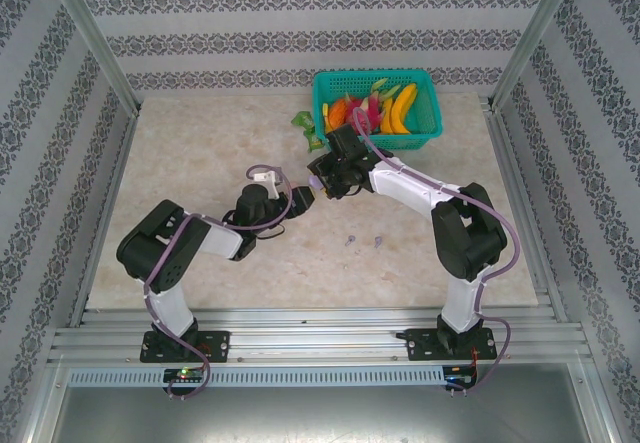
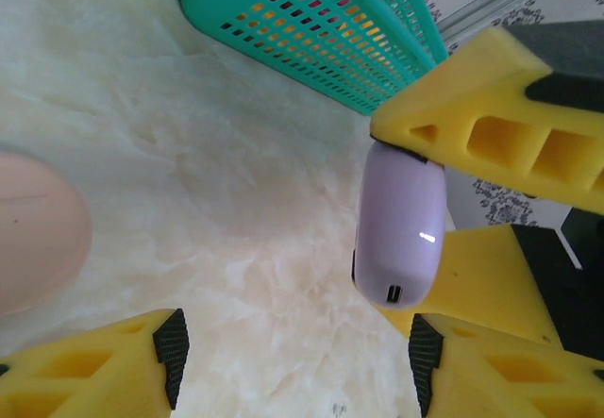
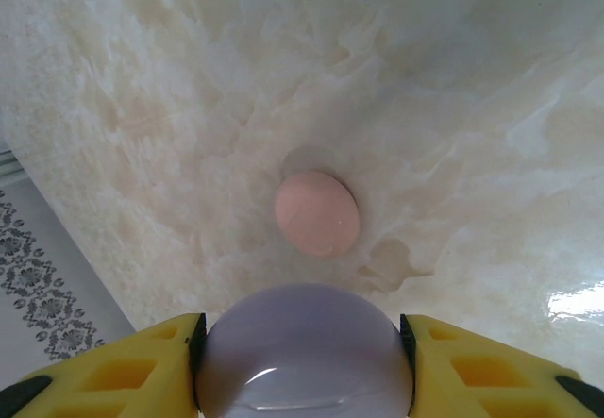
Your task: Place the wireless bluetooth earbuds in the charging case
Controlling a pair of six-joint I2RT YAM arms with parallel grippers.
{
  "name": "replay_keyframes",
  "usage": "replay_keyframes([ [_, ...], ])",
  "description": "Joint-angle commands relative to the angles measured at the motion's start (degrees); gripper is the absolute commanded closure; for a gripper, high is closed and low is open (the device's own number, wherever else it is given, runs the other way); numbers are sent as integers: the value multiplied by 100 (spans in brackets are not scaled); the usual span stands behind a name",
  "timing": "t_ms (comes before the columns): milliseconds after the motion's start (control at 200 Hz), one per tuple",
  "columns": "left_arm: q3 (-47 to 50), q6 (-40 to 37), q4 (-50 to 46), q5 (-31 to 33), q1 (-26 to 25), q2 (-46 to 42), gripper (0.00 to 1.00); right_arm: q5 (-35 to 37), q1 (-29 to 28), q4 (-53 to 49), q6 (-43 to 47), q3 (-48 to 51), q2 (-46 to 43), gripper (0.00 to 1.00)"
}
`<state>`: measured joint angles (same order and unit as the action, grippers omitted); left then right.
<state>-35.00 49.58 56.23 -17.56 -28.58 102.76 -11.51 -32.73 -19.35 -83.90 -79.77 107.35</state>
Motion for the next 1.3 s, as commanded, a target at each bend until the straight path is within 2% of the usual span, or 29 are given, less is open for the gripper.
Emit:
replay_keyframes([
  [0, -225, 157, 639, 60, -103, 170, 36, -80, 40, 112, -117, 43, 18, 59],
  [460, -545, 444, 1020, 238, -115, 560, 42, -88, 13, 247, -204, 168, -43, 59],
  [679, -569, 469, 1038, 327, -115, 639, 50, -115, 17, 311, -241, 195, -56, 59],
  [909, -663, 528, 1096, 334, -114, 779, 51, -130, 4, 358, -267, 225, -65, 59],
  [1294, -794, 587, 1143, 299, -113, 920, 70, -141, 1, 401, -303, 250, -82, 60],
])
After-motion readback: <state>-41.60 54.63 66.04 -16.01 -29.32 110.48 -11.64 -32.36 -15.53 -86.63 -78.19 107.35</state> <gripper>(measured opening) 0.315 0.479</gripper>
